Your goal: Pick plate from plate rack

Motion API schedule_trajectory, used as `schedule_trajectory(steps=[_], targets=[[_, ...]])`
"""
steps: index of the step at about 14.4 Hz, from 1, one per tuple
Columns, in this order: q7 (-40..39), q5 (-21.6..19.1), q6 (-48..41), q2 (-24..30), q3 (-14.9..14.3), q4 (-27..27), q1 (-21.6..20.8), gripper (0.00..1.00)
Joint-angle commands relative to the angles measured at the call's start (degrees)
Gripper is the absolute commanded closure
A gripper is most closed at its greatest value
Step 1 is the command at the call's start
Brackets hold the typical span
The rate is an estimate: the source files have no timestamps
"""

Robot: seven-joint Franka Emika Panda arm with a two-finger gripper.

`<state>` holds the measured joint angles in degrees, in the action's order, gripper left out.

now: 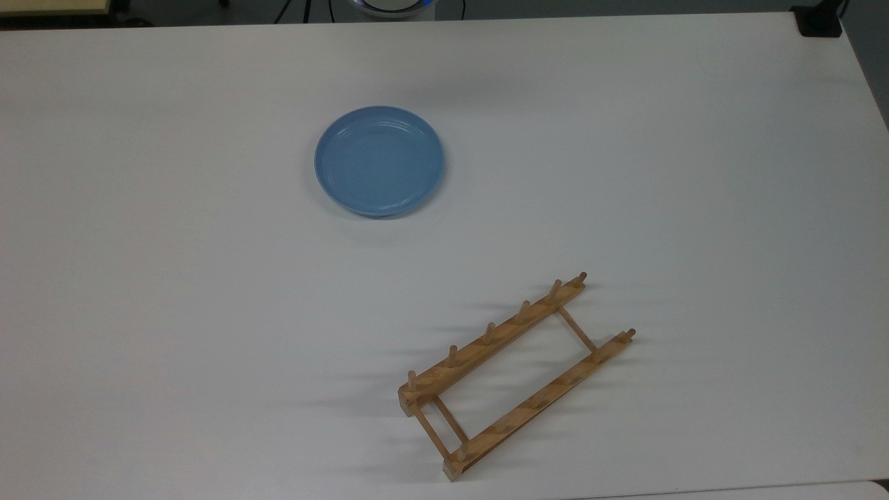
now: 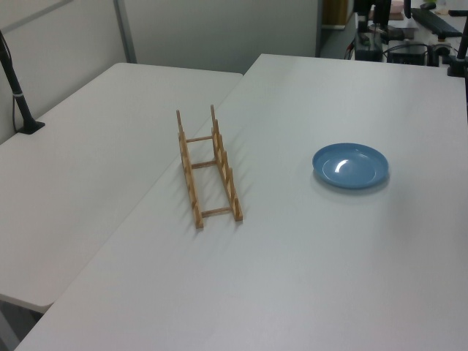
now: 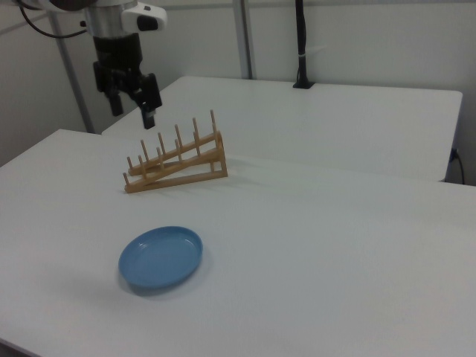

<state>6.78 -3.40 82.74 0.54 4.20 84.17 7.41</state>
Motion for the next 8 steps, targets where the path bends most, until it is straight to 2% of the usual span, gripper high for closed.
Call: schedule_trajectory(steps=[1,8], targets=[[-1.32,1.73,13.56,0.52,-5.25,5.38,-5.73,0.0],[-4.05,1.82,13.5,0.52,-5.34,5.39,-5.83,0.0]])
